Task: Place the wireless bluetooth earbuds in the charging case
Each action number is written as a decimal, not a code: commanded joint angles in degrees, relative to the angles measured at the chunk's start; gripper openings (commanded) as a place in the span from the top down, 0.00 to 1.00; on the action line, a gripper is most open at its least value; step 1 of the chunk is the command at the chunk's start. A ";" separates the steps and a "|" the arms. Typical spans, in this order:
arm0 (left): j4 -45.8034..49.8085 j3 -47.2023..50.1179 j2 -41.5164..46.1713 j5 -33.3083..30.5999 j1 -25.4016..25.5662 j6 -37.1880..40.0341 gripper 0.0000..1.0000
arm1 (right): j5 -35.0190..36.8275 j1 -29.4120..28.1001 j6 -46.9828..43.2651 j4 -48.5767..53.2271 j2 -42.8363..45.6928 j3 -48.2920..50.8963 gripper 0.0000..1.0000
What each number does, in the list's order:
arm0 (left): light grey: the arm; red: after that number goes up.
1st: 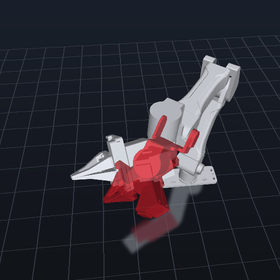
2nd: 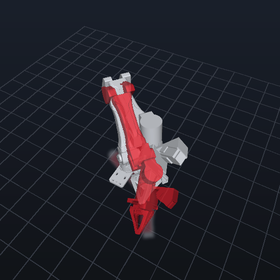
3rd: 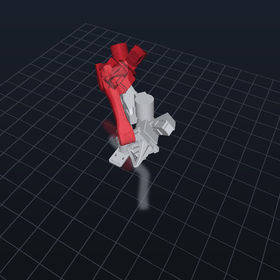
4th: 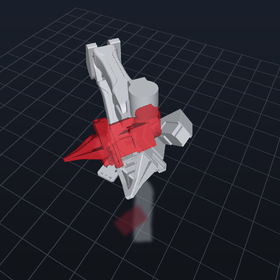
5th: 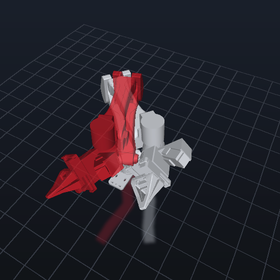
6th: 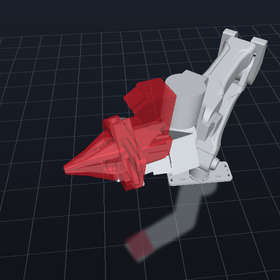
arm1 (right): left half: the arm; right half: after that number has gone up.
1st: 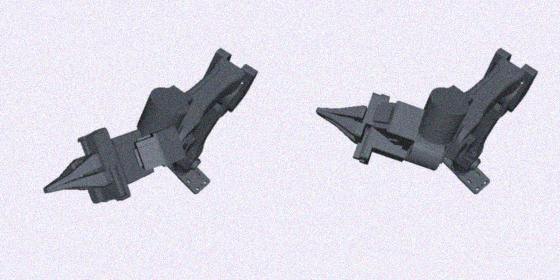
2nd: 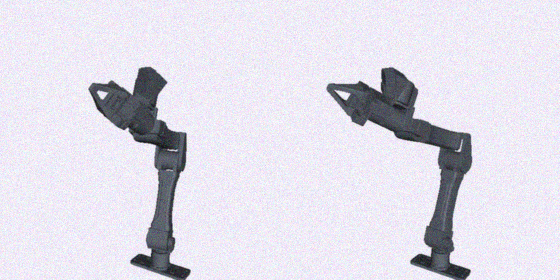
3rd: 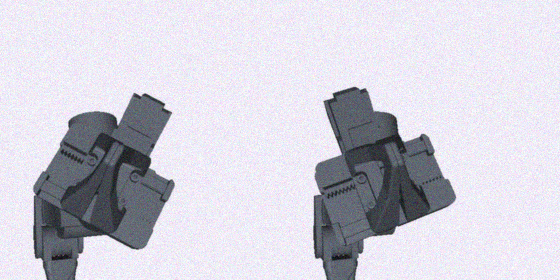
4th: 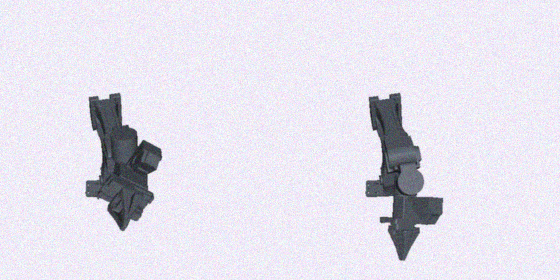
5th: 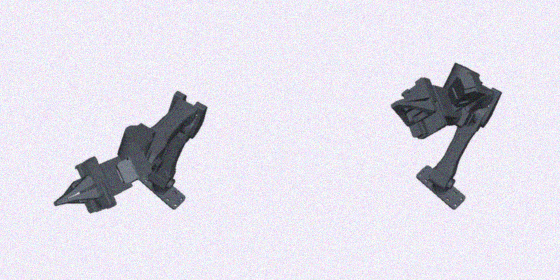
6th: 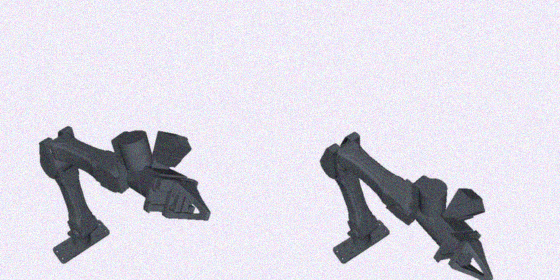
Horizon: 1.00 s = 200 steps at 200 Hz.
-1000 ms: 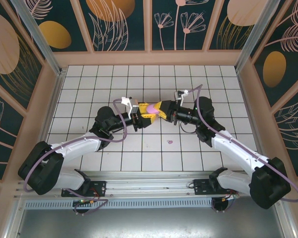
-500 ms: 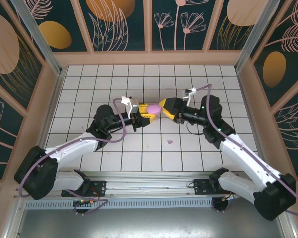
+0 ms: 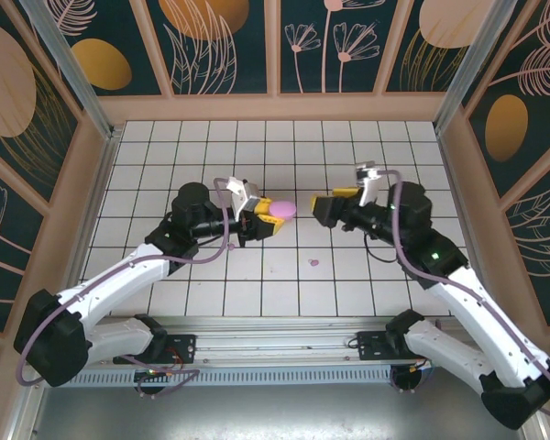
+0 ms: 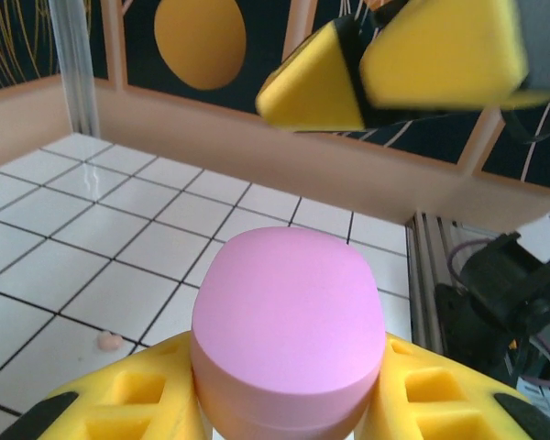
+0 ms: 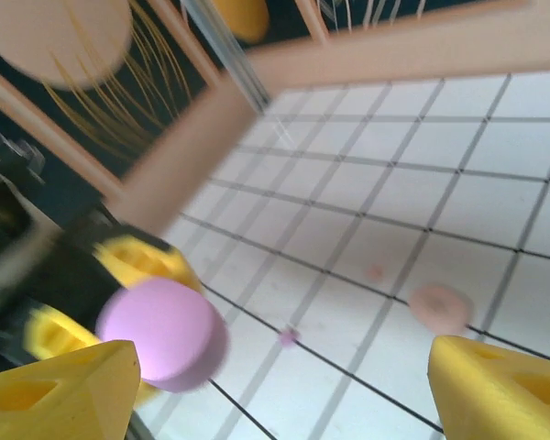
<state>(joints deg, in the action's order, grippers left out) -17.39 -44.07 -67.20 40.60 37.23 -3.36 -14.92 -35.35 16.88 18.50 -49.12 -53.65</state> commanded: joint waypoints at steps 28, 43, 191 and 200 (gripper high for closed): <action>4.42 -0.85 1.98 3.13 -0.34 1.76 0.77 | -0.49 -5.99 -16.16 5.28 -3.51 -3.14 0.16; 4.54 -1.00 2.05 3.08 -0.39 1.70 0.78 | -1.13 -6.98 -17.15 3.66 -4.10 -2.86 0.15; 5.46 -1.48 1.54 5.54 -0.32 1.85 0.80 | -9.89 -7.91 -16.88 -2.17 -5.94 0.85 0.14; 5.47 -1.63 1.37 5.82 -0.33 1.79 0.80 | -9.76 -7.89 -16.89 -2.47 -5.06 1.48 0.14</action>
<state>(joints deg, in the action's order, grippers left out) -12.01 -44.07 -66.35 44.82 37.21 -2.57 -22.00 -42.85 0.30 17.78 -56.36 -53.45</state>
